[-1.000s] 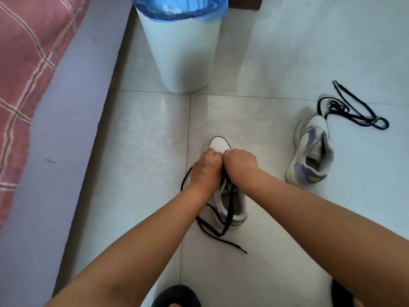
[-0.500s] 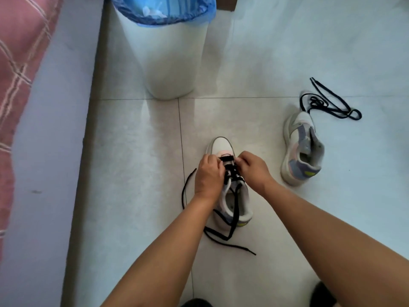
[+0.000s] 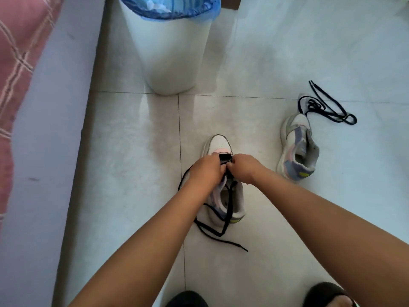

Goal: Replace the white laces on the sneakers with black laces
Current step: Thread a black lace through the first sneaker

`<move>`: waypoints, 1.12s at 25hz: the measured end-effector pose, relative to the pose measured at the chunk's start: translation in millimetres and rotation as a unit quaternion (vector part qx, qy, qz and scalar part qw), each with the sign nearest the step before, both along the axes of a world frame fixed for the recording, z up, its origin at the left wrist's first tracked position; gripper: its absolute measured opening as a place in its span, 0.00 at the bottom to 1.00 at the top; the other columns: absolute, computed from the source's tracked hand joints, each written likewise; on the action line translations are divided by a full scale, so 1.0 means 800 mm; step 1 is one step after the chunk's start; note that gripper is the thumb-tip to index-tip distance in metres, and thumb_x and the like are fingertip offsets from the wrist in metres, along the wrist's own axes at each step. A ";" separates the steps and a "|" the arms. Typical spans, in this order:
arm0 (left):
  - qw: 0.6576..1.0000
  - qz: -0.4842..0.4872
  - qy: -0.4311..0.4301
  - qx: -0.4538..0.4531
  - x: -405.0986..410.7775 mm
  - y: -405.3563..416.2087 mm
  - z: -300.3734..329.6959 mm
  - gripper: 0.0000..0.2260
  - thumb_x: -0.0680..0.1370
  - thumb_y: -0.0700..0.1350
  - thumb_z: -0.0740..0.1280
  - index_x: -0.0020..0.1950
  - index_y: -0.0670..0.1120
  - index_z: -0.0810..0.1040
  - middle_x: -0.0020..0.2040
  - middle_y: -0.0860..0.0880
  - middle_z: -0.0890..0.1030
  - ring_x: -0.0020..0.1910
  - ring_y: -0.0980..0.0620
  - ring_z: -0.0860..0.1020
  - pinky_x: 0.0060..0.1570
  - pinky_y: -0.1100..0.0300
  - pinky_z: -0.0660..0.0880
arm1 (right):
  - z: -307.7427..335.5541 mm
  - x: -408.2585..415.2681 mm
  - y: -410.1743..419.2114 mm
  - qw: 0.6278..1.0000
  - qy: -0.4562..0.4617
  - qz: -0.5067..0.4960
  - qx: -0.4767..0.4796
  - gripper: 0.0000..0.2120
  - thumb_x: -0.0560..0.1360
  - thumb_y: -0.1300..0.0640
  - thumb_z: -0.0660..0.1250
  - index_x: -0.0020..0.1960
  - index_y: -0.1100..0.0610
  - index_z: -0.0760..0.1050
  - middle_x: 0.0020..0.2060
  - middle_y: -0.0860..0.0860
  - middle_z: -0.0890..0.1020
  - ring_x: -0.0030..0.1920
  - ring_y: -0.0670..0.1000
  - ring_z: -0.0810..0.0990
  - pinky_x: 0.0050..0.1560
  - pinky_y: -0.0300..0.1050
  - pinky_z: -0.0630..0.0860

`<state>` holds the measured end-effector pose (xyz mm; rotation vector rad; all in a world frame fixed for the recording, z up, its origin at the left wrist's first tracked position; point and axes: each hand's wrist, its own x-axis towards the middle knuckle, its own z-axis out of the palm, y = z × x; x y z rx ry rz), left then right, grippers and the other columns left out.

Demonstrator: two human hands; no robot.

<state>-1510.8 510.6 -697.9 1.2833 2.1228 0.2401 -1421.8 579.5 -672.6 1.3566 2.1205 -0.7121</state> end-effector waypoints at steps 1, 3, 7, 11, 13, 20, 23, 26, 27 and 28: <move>0.999 -0.035 0.027 -0.024 -0.001 0.009 0.005 0.12 0.80 0.46 0.59 0.61 0.42 0.72 0.57 0.43 0.78 0.54 0.43 0.77 0.42 0.57 0.68 | 0.003 -0.006 0.002 1.000 -0.015 0.006 -0.011 0.10 0.80 0.58 0.55 0.49 0.62 0.72 0.49 0.60 0.79 0.44 0.59 0.78 0.39 0.46 0.75; 0.992 -0.087 0.066 -0.057 0.002 0.020 0.016 0.12 0.78 0.40 0.61 0.62 0.44 0.72 0.59 0.45 0.78 0.55 0.45 0.78 0.42 0.58 0.69 | 0.008 -0.009 0.006 0.997 -0.012 -0.042 -0.070 0.13 0.79 0.60 0.55 0.57 0.63 0.74 0.51 0.61 0.79 0.46 0.60 0.79 0.35 0.46 0.76; 0.984 -0.153 0.088 -0.020 0.011 0.009 0.019 0.15 0.78 0.37 0.61 0.64 0.41 0.69 0.58 0.44 0.77 0.54 0.43 0.78 0.41 0.57 0.67 | 0.009 0.005 0.007 0.984 0.094 -0.110 -0.106 0.10 0.79 0.62 0.54 0.48 0.60 0.74 0.40 0.56 0.78 0.42 0.58 0.79 0.34 0.46 0.77; 0.988 0.048 -0.037 0.141 0.002 -0.036 -0.003 0.10 0.82 0.41 0.57 0.58 0.39 0.74 0.51 0.40 0.79 0.48 0.41 0.77 0.43 0.55 0.68 | -0.014 0.032 -0.014 0.889 0.319 -0.283 -0.168 0.14 0.82 0.61 0.55 0.37 0.57 0.66 0.30 0.52 0.68 0.31 0.50 0.67 0.31 0.39 0.70; 0.974 0.114 -0.036 0.191 0.012 -0.049 -0.012 0.10 0.81 0.42 0.58 0.54 0.38 0.76 0.47 0.39 0.79 0.45 0.41 0.76 0.42 0.55 0.67 | -0.030 0.037 -0.025 0.866 0.352 -0.323 -0.146 0.14 0.82 0.59 0.55 0.38 0.57 0.66 0.30 0.52 0.69 0.31 0.50 0.67 0.34 0.42 0.70; 0.967 0.221 -0.119 0.049 0.009 -0.015 -0.002 0.12 0.78 0.53 0.63 0.46 0.45 0.75 0.46 0.49 0.78 0.45 0.49 0.76 0.40 0.58 0.70 | -0.032 0.024 -0.006 0.940 0.232 -0.243 -0.055 0.12 0.77 0.50 0.63 0.39 0.54 0.65 0.38 0.53 0.75 0.39 0.54 0.74 0.39 0.50 0.75; 0.984 0.136 -0.102 0.043 0.004 -0.008 0.005 0.06 0.78 0.47 0.64 0.44 0.46 0.72 0.46 0.45 0.79 0.45 0.46 0.75 0.42 0.56 0.69 | -0.034 0.021 -0.006 0.934 0.253 -0.244 -0.067 0.11 0.77 0.56 0.63 0.37 0.54 0.65 0.37 0.54 0.75 0.39 0.55 0.73 0.37 0.48 0.72; 0.964 0.187 -0.155 0.108 0.013 -0.020 0.000 0.04 0.79 0.42 0.62 0.44 0.45 0.70 0.44 0.43 0.78 0.42 0.46 0.73 0.41 0.57 0.67 | -0.038 0.023 -0.021 0.791 0.383 -0.450 -0.158 0.11 0.80 0.63 0.59 0.39 0.55 0.67 0.37 0.55 0.75 0.35 0.52 0.74 0.33 0.43 0.72; 0.948 0.227 -0.182 0.129 0.020 -0.026 -0.001 0.05 0.79 0.41 0.62 0.44 0.44 0.70 0.42 0.45 0.77 0.42 0.48 0.73 0.39 0.59 0.66 | -0.037 0.022 -0.029 0.733 0.417 -0.503 -0.186 0.11 0.80 0.64 0.57 0.40 0.56 0.67 0.37 0.55 0.75 0.34 0.51 0.74 0.33 0.42 0.73; 0.932 0.264 -0.202 0.144 0.025 -0.031 -0.002 0.05 0.79 0.41 0.62 0.43 0.44 0.70 0.39 0.48 0.76 0.41 0.49 0.72 0.37 0.61 0.65 | -0.037 0.022 -0.035 0.698 0.435 -0.534 -0.197 0.11 0.80 0.65 0.57 0.40 0.56 0.67 0.36 0.54 0.75 0.35 0.50 0.75 0.34 0.42 0.74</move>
